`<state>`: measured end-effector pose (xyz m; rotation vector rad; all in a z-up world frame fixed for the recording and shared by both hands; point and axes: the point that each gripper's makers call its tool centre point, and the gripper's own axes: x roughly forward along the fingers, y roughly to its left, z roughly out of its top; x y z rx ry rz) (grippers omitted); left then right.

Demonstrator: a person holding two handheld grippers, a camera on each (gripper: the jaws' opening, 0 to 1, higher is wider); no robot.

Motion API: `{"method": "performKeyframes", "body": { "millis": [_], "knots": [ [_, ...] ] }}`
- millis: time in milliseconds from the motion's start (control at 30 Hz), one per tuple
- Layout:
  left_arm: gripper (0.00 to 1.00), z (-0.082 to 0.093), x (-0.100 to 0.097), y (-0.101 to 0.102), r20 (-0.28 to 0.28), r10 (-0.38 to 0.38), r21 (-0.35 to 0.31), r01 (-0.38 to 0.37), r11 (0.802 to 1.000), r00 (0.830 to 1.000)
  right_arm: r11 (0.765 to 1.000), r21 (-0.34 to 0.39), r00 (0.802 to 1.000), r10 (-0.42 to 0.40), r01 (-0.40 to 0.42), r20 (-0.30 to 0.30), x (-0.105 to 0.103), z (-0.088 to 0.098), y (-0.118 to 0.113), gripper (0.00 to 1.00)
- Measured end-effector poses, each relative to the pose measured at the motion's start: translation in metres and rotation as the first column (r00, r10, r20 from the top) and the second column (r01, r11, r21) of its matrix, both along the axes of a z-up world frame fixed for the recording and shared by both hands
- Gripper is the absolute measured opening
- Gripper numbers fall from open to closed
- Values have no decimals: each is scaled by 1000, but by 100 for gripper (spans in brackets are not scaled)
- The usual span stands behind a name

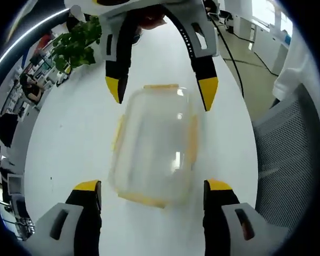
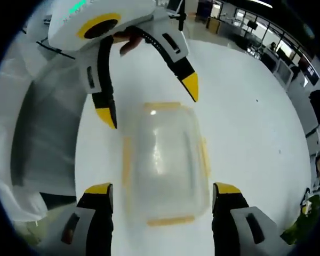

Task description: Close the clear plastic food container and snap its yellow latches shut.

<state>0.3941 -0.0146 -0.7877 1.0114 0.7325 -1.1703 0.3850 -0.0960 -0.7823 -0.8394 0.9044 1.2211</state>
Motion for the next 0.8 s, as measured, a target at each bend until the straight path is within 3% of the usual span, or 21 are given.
{"method": "performKeyframes", "body": {
  "millis": [400, 800],
  "knots": [
    [84, -8, 7, 1, -7, -14, 24, 14, 1000, 1000, 1000, -12, 1000, -1, 1, 27, 0, -6, -6, 80],
    [85, -18, 9, -15, -22, -71, 48, 72, 996, 997, 998, -57, 999, 20, -18, 31, 3, -17, -11, 81]
  ]
}}
